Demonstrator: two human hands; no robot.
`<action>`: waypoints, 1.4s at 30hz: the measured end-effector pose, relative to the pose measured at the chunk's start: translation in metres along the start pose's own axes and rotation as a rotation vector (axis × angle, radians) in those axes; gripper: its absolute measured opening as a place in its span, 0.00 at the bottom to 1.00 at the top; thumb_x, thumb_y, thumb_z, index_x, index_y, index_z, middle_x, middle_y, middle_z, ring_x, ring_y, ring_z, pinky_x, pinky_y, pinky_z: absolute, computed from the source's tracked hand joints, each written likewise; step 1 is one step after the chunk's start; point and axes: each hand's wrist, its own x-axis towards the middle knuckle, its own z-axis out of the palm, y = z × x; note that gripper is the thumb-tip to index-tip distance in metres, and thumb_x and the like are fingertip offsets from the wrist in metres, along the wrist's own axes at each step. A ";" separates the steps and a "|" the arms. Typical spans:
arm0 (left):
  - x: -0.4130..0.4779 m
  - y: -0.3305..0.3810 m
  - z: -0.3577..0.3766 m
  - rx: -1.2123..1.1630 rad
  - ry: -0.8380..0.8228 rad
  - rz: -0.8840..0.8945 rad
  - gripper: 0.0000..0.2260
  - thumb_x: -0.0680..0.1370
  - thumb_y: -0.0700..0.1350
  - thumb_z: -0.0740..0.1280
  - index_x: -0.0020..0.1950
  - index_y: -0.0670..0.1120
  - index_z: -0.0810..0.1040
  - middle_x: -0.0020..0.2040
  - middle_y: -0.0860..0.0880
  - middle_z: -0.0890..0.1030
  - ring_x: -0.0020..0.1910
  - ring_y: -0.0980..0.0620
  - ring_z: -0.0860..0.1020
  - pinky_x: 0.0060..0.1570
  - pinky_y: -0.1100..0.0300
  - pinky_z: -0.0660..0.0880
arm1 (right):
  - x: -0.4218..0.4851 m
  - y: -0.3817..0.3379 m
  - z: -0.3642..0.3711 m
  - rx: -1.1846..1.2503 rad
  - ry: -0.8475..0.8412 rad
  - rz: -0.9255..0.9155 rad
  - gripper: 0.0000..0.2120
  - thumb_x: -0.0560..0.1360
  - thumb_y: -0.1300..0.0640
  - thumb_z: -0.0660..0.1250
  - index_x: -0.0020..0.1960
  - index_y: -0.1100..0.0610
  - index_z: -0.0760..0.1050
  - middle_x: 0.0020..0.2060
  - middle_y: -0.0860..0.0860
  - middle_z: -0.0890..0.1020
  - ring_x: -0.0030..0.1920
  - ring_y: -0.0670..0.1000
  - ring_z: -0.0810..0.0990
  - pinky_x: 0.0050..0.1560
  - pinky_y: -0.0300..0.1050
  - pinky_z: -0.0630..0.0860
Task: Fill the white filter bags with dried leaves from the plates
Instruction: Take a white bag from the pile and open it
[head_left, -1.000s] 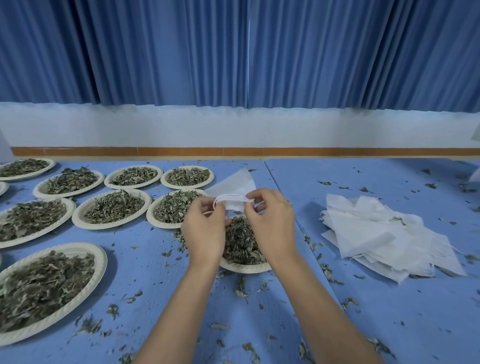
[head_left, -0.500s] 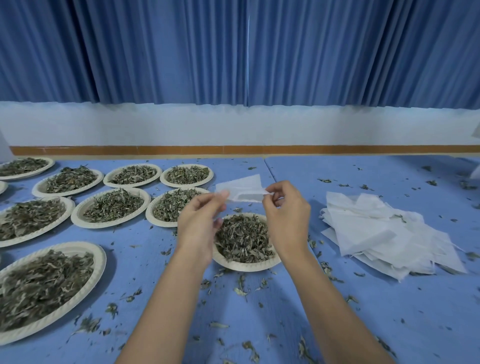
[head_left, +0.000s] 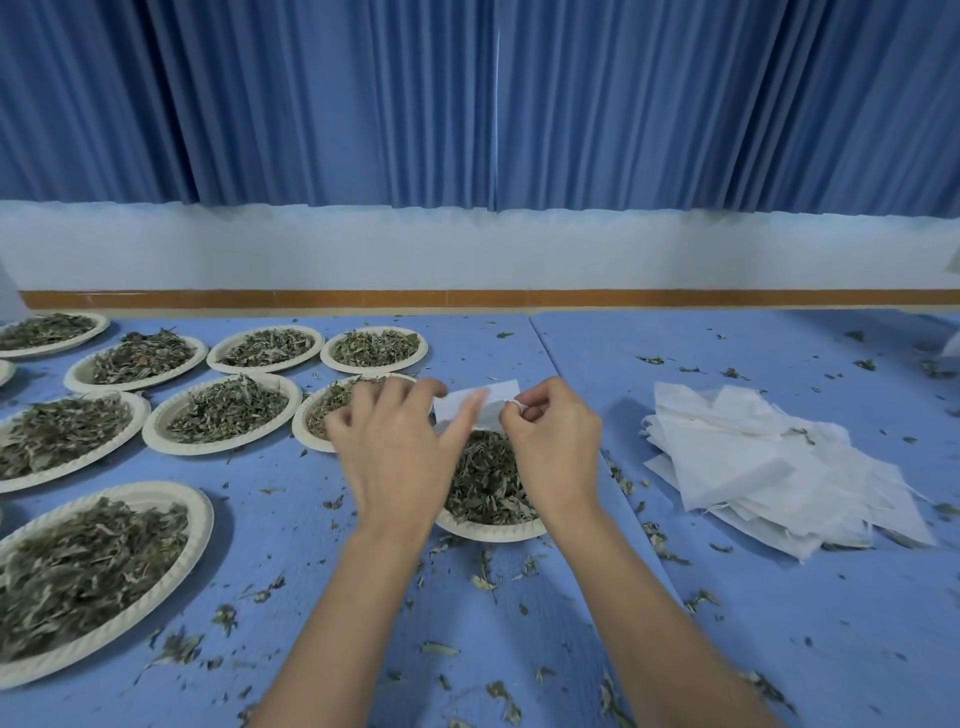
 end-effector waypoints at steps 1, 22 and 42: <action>-0.002 0.002 0.002 0.014 -0.009 0.057 0.19 0.72 0.64 0.64 0.46 0.50 0.83 0.44 0.49 0.82 0.48 0.45 0.75 0.47 0.50 0.65 | 0.000 0.000 0.000 0.002 0.001 0.003 0.02 0.72 0.59 0.67 0.41 0.56 0.74 0.34 0.49 0.78 0.37 0.46 0.75 0.36 0.37 0.68; 0.010 0.011 -0.006 -1.754 -0.654 -1.127 0.01 0.73 0.38 0.66 0.43 0.42 0.75 0.26 0.52 0.73 0.19 0.61 0.66 0.16 0.71 0.57 | 0.010 -0.009 -0.013 0.747 -0.288 0.519 0.02 0.72 0.63 0.69 0.43 0.57 0.79 0.28 0.48 0.77 0.23 0.41 0.70 0.23 0.32 0.66; 0.007 0.004 0.001 -0.837 -0.470 -0.390 0.06 0.72 0.44 0.68 0.37 0.46 0.73 0.28 0.52 0.70 0.28 0.54 0.66 0.32 0.58 0.64 | 0.011 -0.015 -0.015 0.818 -0.607 0.501 0.09 0.69 0.70 0.60 0.35 0.58 0.71 0.30 0.51 0.69 0.26 0.44 0.67 0.23 0.34 0.63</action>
